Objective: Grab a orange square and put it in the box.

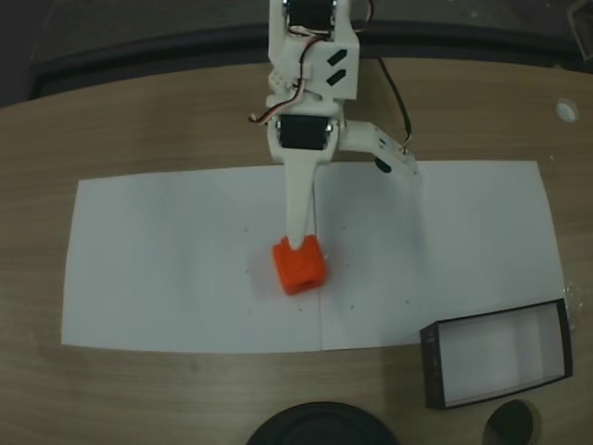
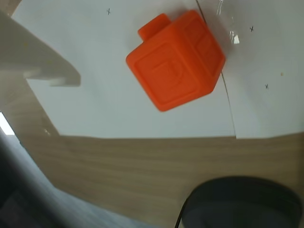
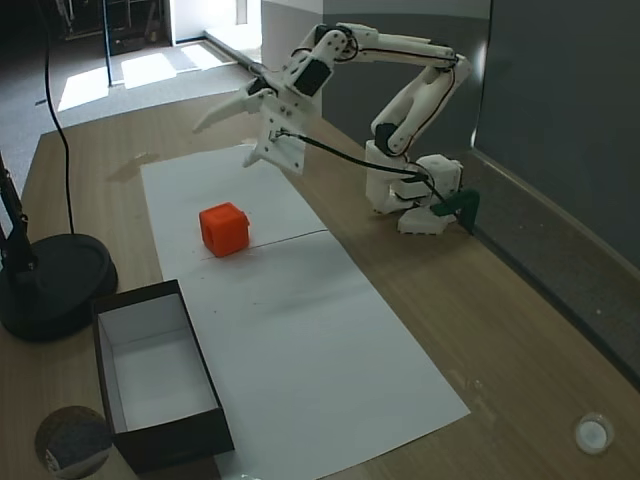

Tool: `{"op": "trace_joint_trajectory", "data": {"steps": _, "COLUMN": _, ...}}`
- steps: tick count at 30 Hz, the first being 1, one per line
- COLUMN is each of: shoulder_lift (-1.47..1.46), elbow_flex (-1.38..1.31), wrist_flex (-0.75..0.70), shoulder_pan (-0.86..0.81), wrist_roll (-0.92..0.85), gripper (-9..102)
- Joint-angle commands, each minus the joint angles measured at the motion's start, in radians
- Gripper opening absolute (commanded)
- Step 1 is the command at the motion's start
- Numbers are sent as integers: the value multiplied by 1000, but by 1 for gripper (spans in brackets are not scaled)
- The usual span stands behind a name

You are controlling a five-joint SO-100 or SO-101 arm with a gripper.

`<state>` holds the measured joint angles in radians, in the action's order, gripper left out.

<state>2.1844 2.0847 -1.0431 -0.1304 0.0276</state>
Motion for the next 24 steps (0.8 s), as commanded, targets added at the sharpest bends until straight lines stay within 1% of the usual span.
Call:
{"op": "trace_joint_trajectory", "data": {"steps": 1, "shoulder_lift": -295, "elbow_flex": -253, "wrist_flex": -75, "shoulder_pan": 0, "wrist_roll": 55, "gripper": 36}}
{"op": "trace_joint_trajectory", "data": {"steps": 5, "shoulder_lift": -503, "elbow_flex": -436, "wrist_flex": -250, "shoulder_pan": -6, "wrist_roll": 87, "gripper": 36}}
{"op": "trace_joint_trajectory", "data": {"steps": 7, "shoulder_lift": -554, "elbow_flex": -486, "wrist_flex": -299, "shoulder_pan": -5, "wrist_roll": 87, "gripper": 36}}
{"op": "trace_joint_trajectory", "data": {"steps": 21, "shoulder_lift": -696, "elbow_flex": -520, "wrist_flex": -293, "shoulder_pan": 3, "wrist_roll": 87, "gripper": 36}}
{"op": "trace_joint_trajectory", "data": {"steps": 24, "shoulder_lift": -727, "elbow_flex": -509, "wrist_flex": -262, "shoulder_pan": 3, "wrist_roll": 87, "gripper": 36}}
